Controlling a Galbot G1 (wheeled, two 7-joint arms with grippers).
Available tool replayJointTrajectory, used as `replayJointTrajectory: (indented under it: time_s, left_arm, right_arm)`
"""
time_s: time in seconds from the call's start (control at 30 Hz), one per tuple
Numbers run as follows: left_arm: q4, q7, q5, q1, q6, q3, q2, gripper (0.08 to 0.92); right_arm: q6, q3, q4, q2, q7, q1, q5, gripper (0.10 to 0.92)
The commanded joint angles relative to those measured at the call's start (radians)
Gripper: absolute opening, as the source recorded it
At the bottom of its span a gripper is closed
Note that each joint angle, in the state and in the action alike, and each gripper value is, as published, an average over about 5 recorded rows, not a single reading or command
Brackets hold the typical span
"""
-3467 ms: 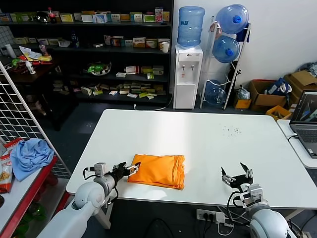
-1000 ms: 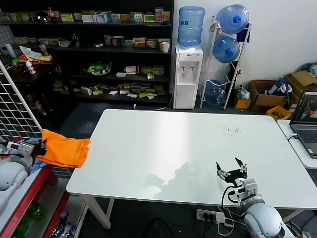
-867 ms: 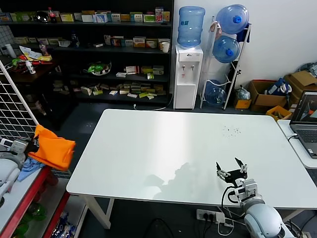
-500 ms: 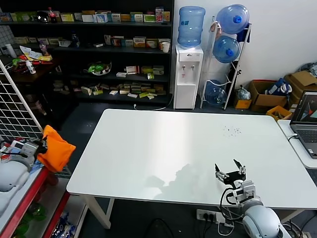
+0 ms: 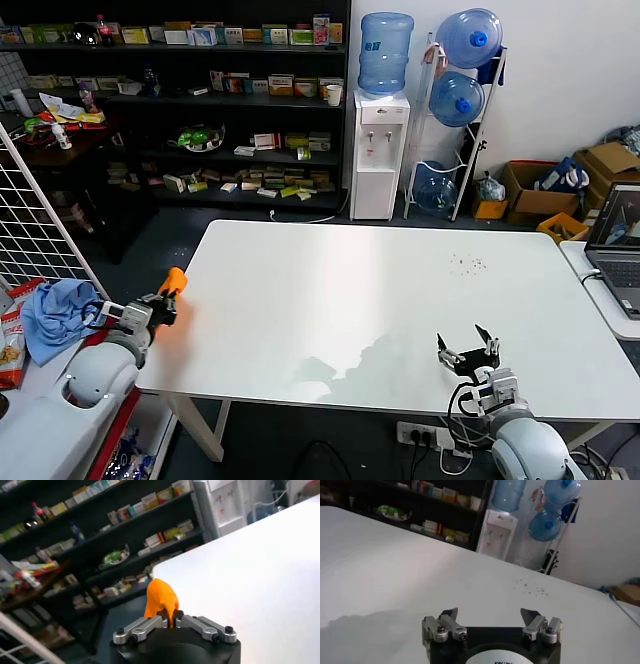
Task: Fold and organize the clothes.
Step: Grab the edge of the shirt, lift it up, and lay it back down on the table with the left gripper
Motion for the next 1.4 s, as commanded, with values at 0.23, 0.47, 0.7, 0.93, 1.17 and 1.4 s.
replayJointTrajectory:
  time_s: [0.23,0.47,0.7,0.93,1.17,1.4]
  left_arm:
    - [-0.070,-0.125,-0.123,-0.018,0.052,0.122,-0.423,0.133]
    - [0.056,-0.134,-0.029,-0.043,0.014,0.168,-0.671,0.133]
    - [0.172,-0.145,0.045,-0.065,-0.053,0.206,-0.862,0.133]
    - [0.278,-0.184,0.034,-0.100,-0.180,0.226,-0.900,0.133]
    - [0.315,-0.097,-0.075,-0.111,-0.370,0.253,-0.900,0.143]
    - [0.191,0.038,-0.081,-0.070,-0.500,0.271,-0.840,0.311]
  right_arm:
    - [-0.009,0.013,0.026,-0.001,0.006,-0.020,-0.022,0.823]
    - [-0.004,0.026,0.027,0.003,0.007,-0.029,-0.030,0.823]
    - [0.000,0.045,0.026,-0.004,0.008,-0.038,-0.027,0.823]
    - [0.004,0.061,0.015,-0.012,0.010,-0.039,-0.018,0.823]
    - [0.005,0.063,0.001,-0.012,0.013,-0.026,-0.007,0.823]
    - [0.019,0.070,-0.015,0.000,-0.017,-0.009,0.003,0.823]
